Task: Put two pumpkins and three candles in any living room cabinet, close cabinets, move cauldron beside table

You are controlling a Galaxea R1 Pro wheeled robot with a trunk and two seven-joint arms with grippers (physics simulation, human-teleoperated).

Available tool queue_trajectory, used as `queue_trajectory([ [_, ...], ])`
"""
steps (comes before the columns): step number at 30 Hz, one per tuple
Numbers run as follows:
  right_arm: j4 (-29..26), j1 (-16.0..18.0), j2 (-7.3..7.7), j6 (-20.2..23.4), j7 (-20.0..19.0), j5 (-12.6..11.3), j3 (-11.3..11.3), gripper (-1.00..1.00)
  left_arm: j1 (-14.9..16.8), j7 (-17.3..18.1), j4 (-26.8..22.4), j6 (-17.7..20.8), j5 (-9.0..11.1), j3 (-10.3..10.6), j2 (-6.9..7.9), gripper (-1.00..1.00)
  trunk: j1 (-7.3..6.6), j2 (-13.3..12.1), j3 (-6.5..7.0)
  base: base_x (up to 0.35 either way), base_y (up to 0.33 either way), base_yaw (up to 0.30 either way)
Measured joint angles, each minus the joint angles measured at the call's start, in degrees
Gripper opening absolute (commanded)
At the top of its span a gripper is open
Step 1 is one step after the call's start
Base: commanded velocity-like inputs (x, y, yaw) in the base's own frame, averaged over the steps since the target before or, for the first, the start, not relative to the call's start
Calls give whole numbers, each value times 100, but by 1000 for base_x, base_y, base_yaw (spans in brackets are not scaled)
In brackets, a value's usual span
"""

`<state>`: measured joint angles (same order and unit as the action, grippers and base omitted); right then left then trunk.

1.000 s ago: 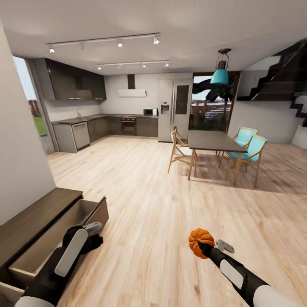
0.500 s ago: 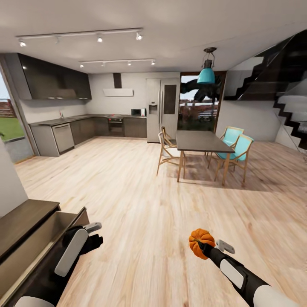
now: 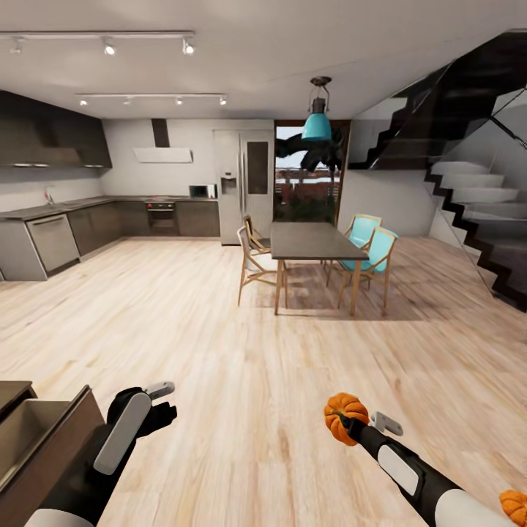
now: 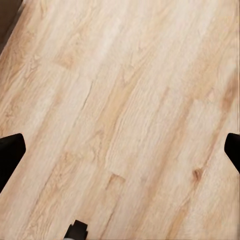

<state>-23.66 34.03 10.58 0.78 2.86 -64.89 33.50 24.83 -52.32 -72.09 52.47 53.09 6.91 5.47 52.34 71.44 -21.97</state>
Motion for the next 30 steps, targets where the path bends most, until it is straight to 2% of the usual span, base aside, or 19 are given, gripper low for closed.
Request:
queue_trajectory([
  [12,2,0,0,42,18,-6,4,-100,0,0,0,1,-1,0,6,100,0,0,-42,340,-3,-250],
  [30,10,1,15,50,25,-20,-14,-100,0,0,8,1,0,-1,5,100,0,0,-182,340,0,-164],
])
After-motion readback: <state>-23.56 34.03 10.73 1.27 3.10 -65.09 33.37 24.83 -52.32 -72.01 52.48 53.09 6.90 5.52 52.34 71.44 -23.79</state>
